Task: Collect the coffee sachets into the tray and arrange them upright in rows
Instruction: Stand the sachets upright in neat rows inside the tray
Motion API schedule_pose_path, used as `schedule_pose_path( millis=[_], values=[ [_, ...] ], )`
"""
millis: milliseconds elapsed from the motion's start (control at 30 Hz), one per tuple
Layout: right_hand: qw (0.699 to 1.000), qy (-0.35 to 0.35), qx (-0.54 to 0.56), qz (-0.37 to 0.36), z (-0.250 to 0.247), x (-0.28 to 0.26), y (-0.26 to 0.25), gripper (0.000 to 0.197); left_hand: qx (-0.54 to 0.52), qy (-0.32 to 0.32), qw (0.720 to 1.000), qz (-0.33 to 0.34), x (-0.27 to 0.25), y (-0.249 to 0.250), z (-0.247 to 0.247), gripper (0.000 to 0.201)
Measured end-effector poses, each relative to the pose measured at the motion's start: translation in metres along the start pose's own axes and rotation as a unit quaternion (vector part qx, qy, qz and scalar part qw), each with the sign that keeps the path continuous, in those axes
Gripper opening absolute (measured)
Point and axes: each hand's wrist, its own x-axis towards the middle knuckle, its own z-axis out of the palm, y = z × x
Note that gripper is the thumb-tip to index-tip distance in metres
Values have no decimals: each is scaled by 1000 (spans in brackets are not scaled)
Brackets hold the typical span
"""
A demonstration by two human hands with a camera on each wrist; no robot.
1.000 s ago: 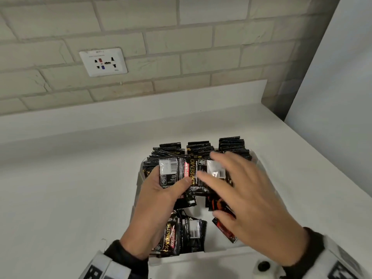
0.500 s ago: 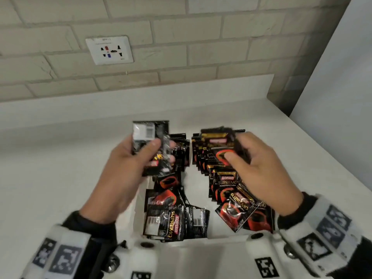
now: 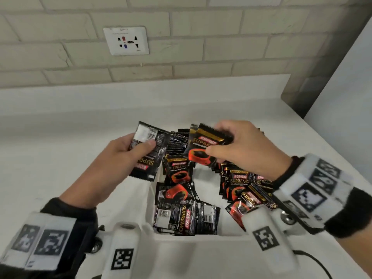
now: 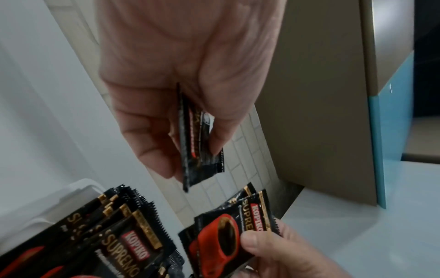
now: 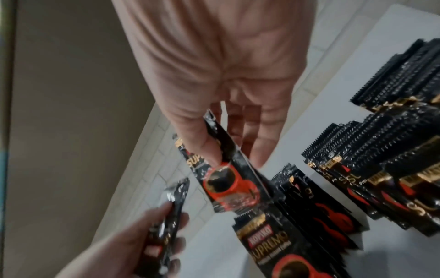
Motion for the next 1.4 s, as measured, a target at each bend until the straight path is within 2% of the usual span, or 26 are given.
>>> schedule_pose_path(
  millis=[67, 167, 267, 367, 633, 700, 800, 867, 933, 1000, 1133, 1233, 1333, 1400],
  values=[
    [996, -54, -77, -8, 11, 11, 1, 25, 18, 0, 1000, -8, 2, -1, 0, 15],
    [980, -87, -178, -28, 32, 30, 8, 13, 26, -17, 999, -33, 5, -1, -3, 15],
    [968, -97, -229, -34, 47, 43, 14, 32, 55, -48, 996, -58, 6, -5, -6, 15],
    [959, -96, -263, -41, 53, 47, 17, 35, 79, -56, 993, -68, 5, -9, -8, 15],
    [926, -131, -349, -65, 61, 48, 14, 6, 108, -56, 990, -72, 8, -13, -7, 14],
    [919, -143, -360, -71, 65, 49, 13, 18, 161, -74, 981, -76, 9, -15, -8, 12],
    [912, -154, -373, -78, 70, 51, 13, 6, 246, -122, 956, -99, 9, -18, -10, 10],
    [904, -161, -387, -86, 74, 52, 14, 9, 280, -148, 941, -114, 7, -19, -10, 10],
    [897, -169, -398, -88, 76, 54, 14, 14, 282, -157, 939, -120, 5, -18, -10, 8],
    [902, -173, -387, -85, 74, 57, 14, 8, 275, -154, 942, -115, 6, -17, -12, 8],
    [921, -205, -327, -47, 59, 60, 11, 34, 243, -138, 954, -109, 8, -18, -15, 11],
    [932, -205, -298, -21, 44, 57, 8, 42, 205, -121, 966, -105, 10, -20, -14, 12],
    [956, -168, -240, -4, 27, 51, 6, 31, 156, -104, 977, -98, 11, -16, -9, 12],
    [975, -131, -178, -2, 17, 44, 5, 18, 135, -96, 983, -78, 11, -13, -3, 20]
  ],
)
